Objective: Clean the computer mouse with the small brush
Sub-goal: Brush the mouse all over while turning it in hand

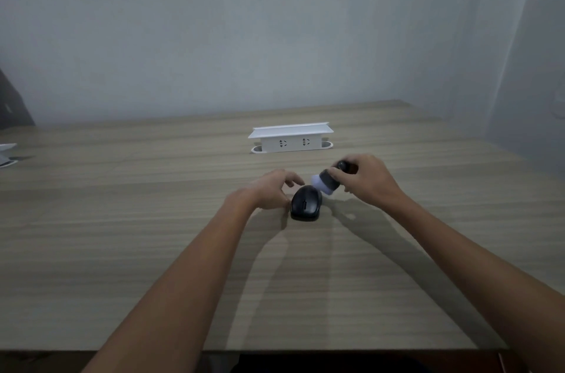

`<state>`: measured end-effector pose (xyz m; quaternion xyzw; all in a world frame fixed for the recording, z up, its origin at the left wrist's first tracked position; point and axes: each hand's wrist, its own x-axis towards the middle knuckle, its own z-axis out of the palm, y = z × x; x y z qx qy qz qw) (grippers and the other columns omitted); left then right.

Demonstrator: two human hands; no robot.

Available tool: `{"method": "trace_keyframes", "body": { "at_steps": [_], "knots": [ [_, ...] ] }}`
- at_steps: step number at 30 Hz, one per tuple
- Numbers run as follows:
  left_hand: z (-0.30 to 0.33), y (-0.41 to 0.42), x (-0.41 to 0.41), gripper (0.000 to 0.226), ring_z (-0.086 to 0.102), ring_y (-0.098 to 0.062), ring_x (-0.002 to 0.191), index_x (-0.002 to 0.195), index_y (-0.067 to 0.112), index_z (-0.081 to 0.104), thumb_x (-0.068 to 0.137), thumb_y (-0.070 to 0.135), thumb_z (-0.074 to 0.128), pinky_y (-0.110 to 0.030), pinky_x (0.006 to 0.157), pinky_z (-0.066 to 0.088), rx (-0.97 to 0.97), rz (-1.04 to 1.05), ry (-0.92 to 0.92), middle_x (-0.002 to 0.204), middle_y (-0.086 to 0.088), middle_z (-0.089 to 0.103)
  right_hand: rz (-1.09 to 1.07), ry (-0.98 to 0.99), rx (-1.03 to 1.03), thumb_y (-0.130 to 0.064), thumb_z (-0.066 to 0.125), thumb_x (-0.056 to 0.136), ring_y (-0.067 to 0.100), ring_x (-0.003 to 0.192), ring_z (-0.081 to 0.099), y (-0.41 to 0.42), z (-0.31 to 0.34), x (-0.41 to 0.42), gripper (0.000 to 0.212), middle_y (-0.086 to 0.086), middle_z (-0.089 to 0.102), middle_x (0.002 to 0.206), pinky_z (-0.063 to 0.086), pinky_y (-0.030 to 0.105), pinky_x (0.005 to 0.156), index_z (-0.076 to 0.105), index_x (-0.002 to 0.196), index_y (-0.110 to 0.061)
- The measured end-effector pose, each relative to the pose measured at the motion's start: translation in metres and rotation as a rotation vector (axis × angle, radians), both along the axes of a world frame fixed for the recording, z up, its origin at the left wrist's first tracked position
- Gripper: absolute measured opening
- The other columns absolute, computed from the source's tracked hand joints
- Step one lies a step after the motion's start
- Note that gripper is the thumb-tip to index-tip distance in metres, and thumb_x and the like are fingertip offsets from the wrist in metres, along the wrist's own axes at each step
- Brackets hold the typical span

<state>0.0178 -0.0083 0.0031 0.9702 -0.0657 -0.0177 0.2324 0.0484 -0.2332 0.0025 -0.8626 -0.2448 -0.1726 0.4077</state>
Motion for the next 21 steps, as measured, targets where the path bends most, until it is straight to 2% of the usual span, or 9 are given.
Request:
{"method": "trace_keyframes", "body": {
  "at_steps": [3,6,8,10,13,16,21],
  "knots": [
    [0.007,-0.002,0.001,0.068,0.052,-0.022,0.127,0.147,0.025,0.047,0.086,0.0,0.062,-0.03,0.103,0.045,0.11,-0.14,0.075,0.145,-0.001,0.043,0.114,0.032,-0.033,-0.029,0.072,0.085,0.015,0.054,0.063,-0.005,0.001,-0.013,0.02,0.006,0.073,0.066,0.055,0.038,0.059,0.078,0.083,-0.01],
    [0.007,-0.005,0.004,0.078,0.046,-0.021,0.135,0.15,0.023,0.043,0.08,-0.005,0.06,-0.031,0.11,0.041,0.197,-0.211,0.104,0.149,-0.001,0.044,0.273,0.138,-0.083,-0.027,0.074,0.088,0.002,0.049,0.061,-0.008,-0.004,-0.022,0.016,-0.001,0.073,0.068,0.052,0.022,0.053,0.08,0.092,-0.012],
    [0.005,-0.004,0.007,0.078,0.046,-0.021,0.135,0.15,0.022,0.045,0.079,-0.005,0.062,-0.033,0.113,0.04,0.214,-0.222,0.094,0.148,-0.002,0.046,0.185,0.083,-0.106,-0.028,0.074,0.087,-0.001,0.052,0.061,-0.01,-0.006,-0.017,0.016,-0.001,0.075,0.072,0.05,0.021,0.056,0.081,0.091,-0.014],
    [0.004,-0.003,0.008,0.077,0.047,-0.022,0.134,0.148,0.022,0.047,0.078,-0.002,0.067,-0.033,0.113,0.041,0.23,-0.223,0.072,0.146,-0.004,0.048,0.078,-0.011,-0.114,-0.025,0.074,0.084,0.002,0.063,0.064,-0.013,-0.003,-0.013,0.012,-0.002,0.077,0.076,0.048,0.023,0.062,0.082,0.087,-0.016],
    [0.007,-0.004,0.01,0.072,0.051,-0.022,0.127,0.145,0.023,0.05,0.079,0.007,0.075,-0.028,0.105,0.041,0.285,-0.201,0.044,0.14,-0.002,0.049,0.133,-0.066,-0.106,-0.026,0.073,0.084,0.011,0.076,0.069,-0.008,0.002,-0.02,0.013,-0.004,0.078,0.08,0.049,0.024,0.068,0.082,0.089,-0.018],
    [0.008,-0.007,0.012,0.069,0.051,-0.024,0.127,0.14,0.02,0.054,0.077,0.017,0.081,-0.032,0.106,0.04,0.333,-0.187,0.001,0.138,-0.004,0.052,0.242,-0.071,-0.194,-0.028,0.073,0.086,0.012,0.077,0.069,0.0,-0.002,-0.027,0.015,-0.003,0.078,0.082,0.051,0.028,0.07,0.081,0.093,-0.018],
    [0.006,-0.01,0.011,0.07,0.051,-0.024,0.129,0.139,0.017,0.055,0.075,0.024,0.084,-0.034,0.107,0.04,0.356,-0.148,-0.05,0.139,-0.003,0.056,0.084,-0.115,-0.156,-0.021,0.072,0.082,0.019,0.075,0.069,-0.004,0.002,-0.017,0.014,0.002,0.077,0.078,0.051,0.033,0.069,0.081,0.085,-0.012]
  ]
}}
